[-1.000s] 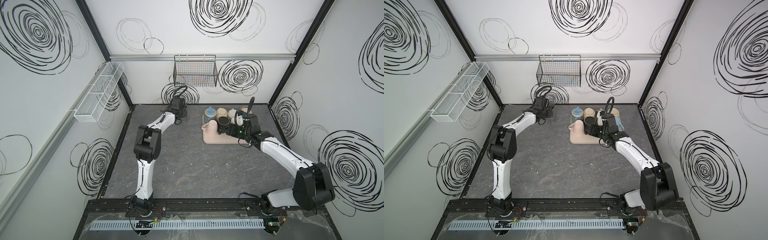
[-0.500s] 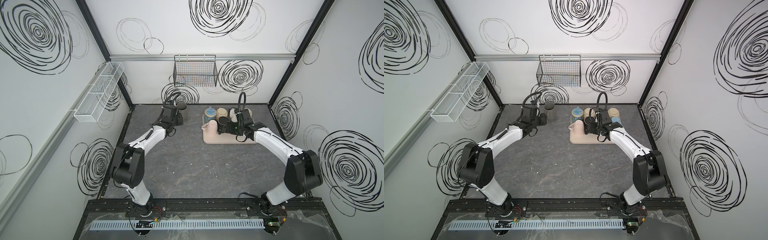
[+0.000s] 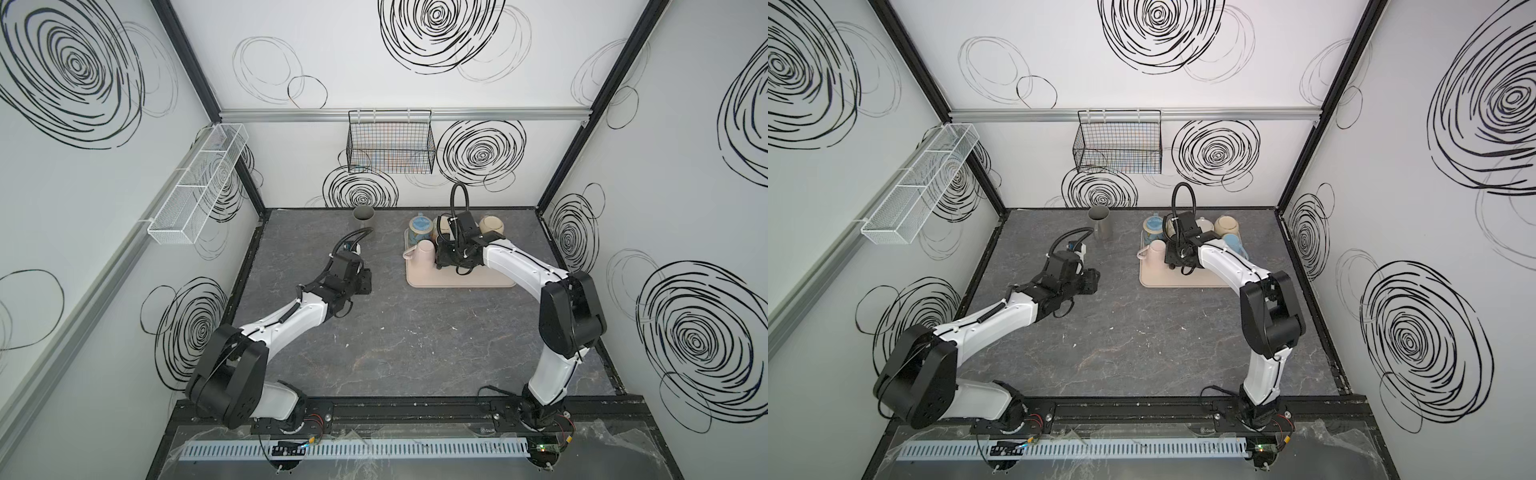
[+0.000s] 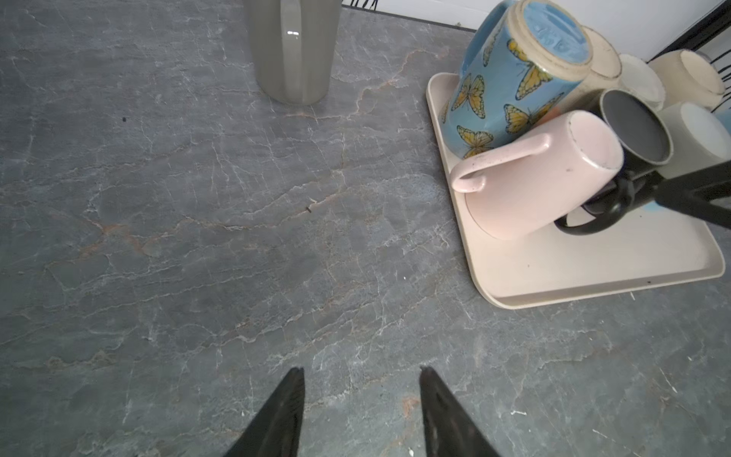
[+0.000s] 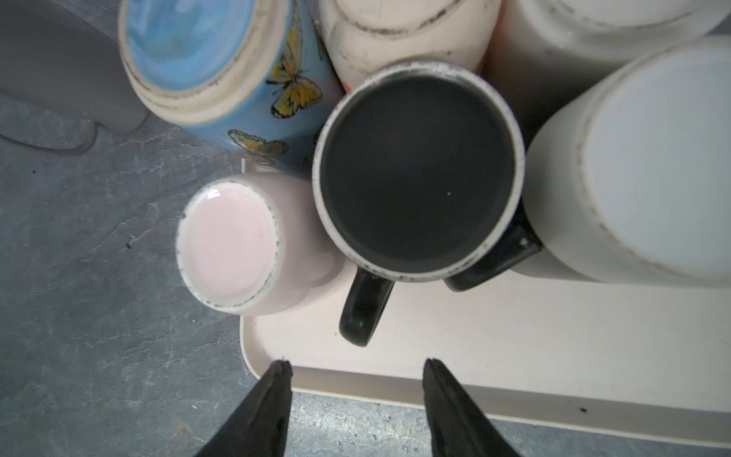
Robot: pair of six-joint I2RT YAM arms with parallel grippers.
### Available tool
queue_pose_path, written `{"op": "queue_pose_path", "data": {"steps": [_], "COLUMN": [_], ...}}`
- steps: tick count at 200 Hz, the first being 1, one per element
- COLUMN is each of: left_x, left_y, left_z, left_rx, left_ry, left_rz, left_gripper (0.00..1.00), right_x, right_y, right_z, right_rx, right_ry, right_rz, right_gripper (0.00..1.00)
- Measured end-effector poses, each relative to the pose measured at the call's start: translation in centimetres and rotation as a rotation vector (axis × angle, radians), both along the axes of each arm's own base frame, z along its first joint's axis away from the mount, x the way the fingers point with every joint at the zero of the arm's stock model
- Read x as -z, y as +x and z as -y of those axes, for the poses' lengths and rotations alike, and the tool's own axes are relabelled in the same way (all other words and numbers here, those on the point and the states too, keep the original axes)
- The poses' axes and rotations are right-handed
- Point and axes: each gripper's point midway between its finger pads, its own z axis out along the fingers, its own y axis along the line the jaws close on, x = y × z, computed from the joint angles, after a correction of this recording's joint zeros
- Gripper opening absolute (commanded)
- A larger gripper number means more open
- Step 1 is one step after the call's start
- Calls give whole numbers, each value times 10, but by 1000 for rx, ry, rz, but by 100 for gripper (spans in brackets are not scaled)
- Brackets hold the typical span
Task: Turn the mug right side up
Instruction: 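Draw the left gripper back while the right gripper moves over the black mug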
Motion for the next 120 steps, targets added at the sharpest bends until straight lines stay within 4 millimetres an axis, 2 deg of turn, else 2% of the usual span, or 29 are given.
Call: {"op": "queue_pose_path", "data": {"steps": [36, 120], "left_x": [7, 20], "left_y": [-17, -36], "left_z": [8, 17], "left_rx": [29, 36], "left_ry": [-1, -19], "left_rz": [-15, -28], "left_gripper": [51, 52], "right_x": [7, 8], "right_y": [-2, 6], "right_z": [6, 23], "right_rx": [13, 26], "right_ry": [-33, -119], "right_rz": [-16, -24], "right_gripper": [57, 50]}}
